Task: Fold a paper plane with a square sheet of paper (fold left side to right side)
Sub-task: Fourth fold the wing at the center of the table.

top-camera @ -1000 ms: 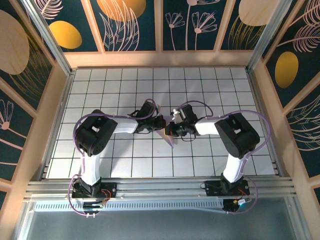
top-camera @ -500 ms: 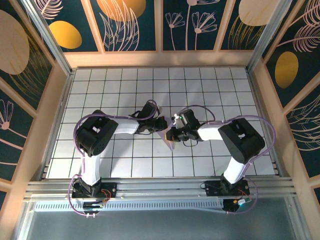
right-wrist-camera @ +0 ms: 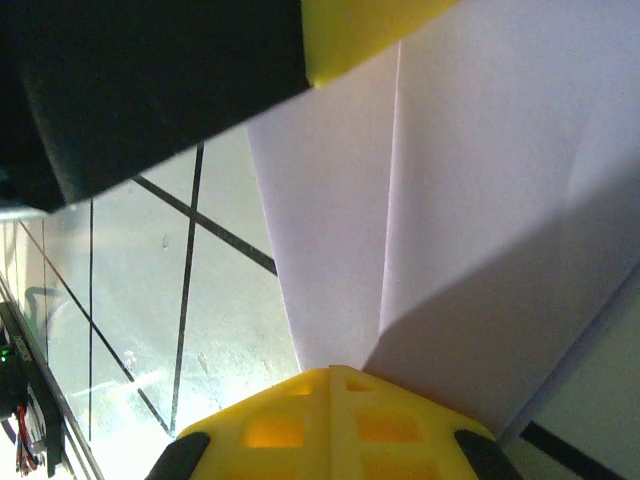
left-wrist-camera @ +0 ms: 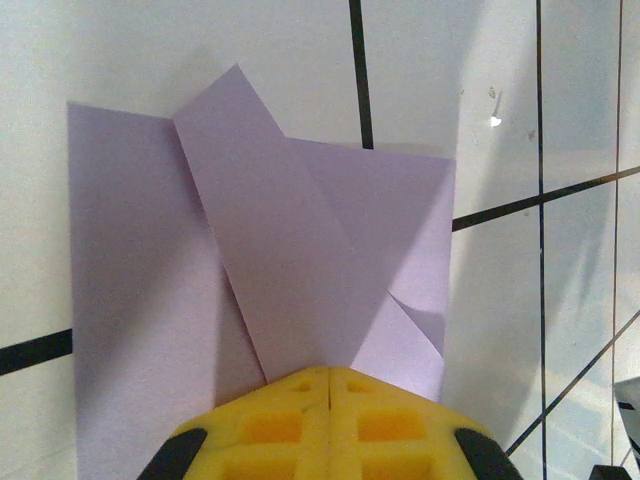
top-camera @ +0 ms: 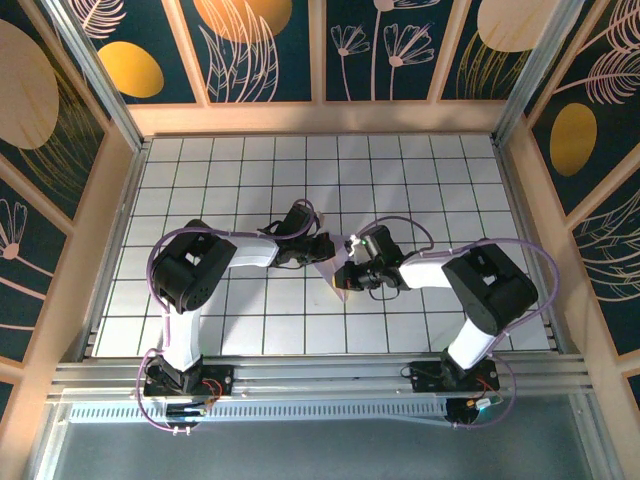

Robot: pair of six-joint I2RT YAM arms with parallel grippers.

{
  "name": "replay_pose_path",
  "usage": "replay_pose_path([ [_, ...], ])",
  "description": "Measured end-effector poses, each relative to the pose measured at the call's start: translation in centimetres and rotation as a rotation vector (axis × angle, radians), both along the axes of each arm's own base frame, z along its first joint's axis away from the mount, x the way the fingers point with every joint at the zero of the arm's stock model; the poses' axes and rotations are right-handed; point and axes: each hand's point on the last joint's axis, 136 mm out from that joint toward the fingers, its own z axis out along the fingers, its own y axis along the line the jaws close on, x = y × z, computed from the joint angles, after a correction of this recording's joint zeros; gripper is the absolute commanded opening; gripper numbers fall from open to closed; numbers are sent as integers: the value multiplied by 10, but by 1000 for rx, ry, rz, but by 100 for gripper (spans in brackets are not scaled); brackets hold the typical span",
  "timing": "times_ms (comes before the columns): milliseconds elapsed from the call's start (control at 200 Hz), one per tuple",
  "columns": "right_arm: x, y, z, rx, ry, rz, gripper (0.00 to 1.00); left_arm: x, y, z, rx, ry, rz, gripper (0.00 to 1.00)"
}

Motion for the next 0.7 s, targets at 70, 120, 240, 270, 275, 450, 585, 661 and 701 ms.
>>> replay_pose_path([
  [70,-2,-1,0,0,3,0,0,0,0,0,1,1,0,0],
  [120,-4,-1,0,-1,6,0,0,0,0,0,2,1,0,0],
  [240,-6,-2,0,-5,16,-1,0,0,0,0,2,2,0,0],
  [270,-7,-3,0,-8,19,-1,0,0,0,0,2,2,0,0],
  [275,-7,-3,0,-8,20,-1,0,0,0,0,2,2,0,0],
  [450,-10,-5,0,-15,30,0,0,0,0,0,3,3,0,0],
  [585,-14,-7,0,-22,43,2,0,0,0,0,4,4,0,0],
  [661,-16,-8,0,-24,50,4,0,0,0,0,4,5,0,0],
  [701,-18,-9,1,-27,55,5,0,0,0,0,4,4,0,0],
])
